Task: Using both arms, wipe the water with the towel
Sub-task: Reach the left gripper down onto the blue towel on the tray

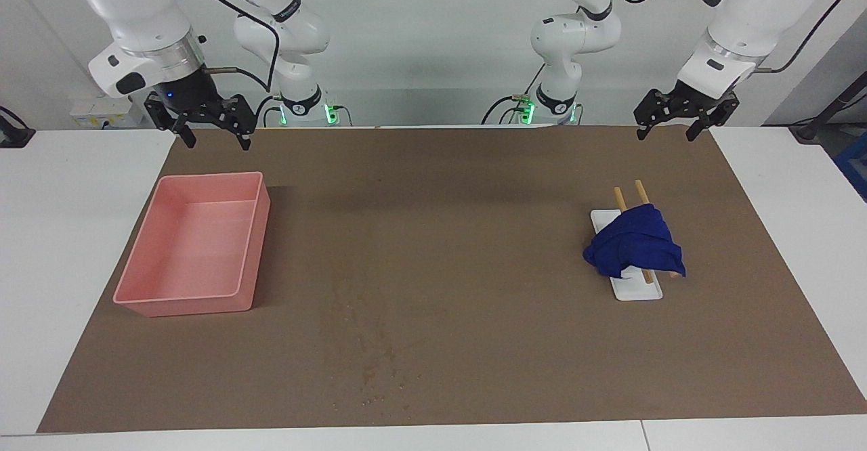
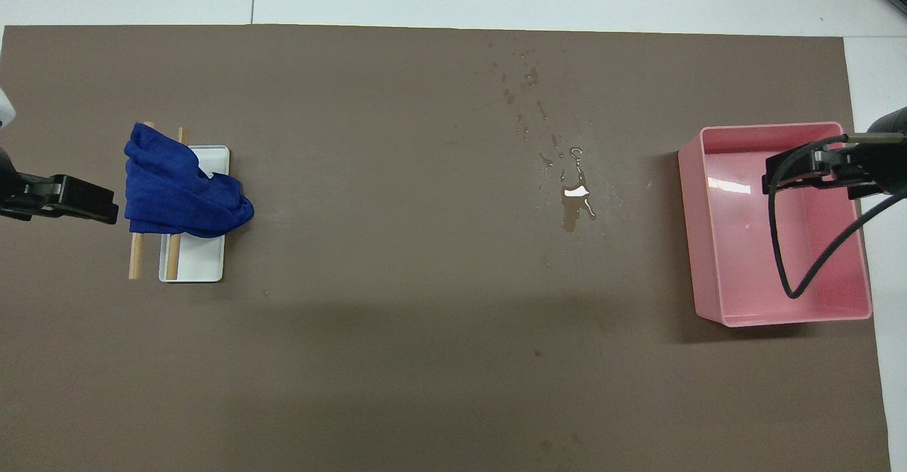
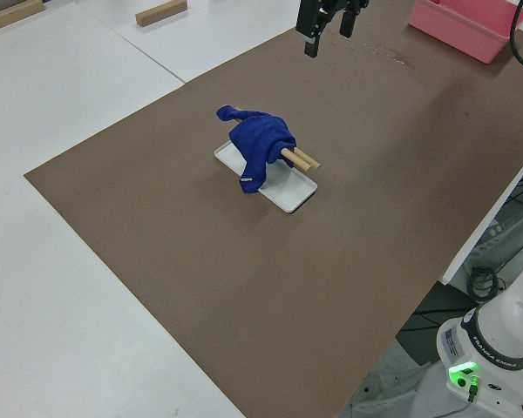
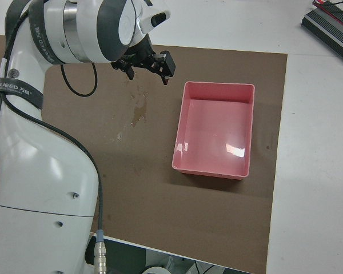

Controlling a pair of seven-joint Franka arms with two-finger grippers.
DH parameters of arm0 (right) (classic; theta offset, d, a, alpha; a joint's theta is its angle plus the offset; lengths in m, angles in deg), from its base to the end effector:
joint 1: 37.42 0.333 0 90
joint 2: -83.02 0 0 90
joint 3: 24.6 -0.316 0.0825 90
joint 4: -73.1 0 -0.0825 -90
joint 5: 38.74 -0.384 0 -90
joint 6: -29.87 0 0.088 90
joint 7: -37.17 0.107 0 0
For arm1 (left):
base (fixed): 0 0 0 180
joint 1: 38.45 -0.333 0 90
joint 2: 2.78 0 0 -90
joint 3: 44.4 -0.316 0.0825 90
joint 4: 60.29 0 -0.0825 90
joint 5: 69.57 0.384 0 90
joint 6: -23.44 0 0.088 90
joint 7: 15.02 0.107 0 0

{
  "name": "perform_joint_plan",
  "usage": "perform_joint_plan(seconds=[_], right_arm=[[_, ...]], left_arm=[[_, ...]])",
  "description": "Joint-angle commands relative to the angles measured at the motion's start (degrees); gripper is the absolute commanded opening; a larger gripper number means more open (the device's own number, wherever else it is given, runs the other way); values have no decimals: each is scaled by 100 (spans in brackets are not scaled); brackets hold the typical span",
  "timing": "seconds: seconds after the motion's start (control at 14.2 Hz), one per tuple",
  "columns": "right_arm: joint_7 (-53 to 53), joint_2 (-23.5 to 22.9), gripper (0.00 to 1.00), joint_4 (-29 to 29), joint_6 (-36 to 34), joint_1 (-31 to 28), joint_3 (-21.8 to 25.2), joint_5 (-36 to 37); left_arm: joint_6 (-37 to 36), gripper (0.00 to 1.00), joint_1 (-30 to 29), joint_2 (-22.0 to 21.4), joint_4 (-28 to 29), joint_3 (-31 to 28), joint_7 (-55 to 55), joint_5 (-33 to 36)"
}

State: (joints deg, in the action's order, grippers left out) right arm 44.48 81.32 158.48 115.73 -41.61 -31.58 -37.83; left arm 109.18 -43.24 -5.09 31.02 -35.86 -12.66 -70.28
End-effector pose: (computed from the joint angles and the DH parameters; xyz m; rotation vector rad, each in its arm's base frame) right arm 0.5563 0.0242 0.6396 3.1249 -0.1249 -0.0311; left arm 0.5328 -0.0380 0.6292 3.1301 -0.1675 -0.0900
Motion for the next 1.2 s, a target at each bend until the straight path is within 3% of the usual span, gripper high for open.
perform_joint_plan(seconds=[0.0,0.28,0.56,0.85,1.13], right_arm=[[59,21,100,5,-61,-81,-40,-109],[59,21,100,5,-61,-81,-40,-109],[59,21,100,14,-61,-81,-40,-109],[59,21,100,14,-70,-81,-40,-109],[59,21,100,5,-61,-81,-40,-109]], left_arm=[[-31,100,31,-34,-34,-28,-60,-35],[178,100,4,-68,106,-54,-69,-35],[1626,100,-74,-209,1036,-89,-315,175],[2613,100,-49,352,1231,-81,-1621,921],[3632,100,-14,423,2153,-81,-1914,1143]])
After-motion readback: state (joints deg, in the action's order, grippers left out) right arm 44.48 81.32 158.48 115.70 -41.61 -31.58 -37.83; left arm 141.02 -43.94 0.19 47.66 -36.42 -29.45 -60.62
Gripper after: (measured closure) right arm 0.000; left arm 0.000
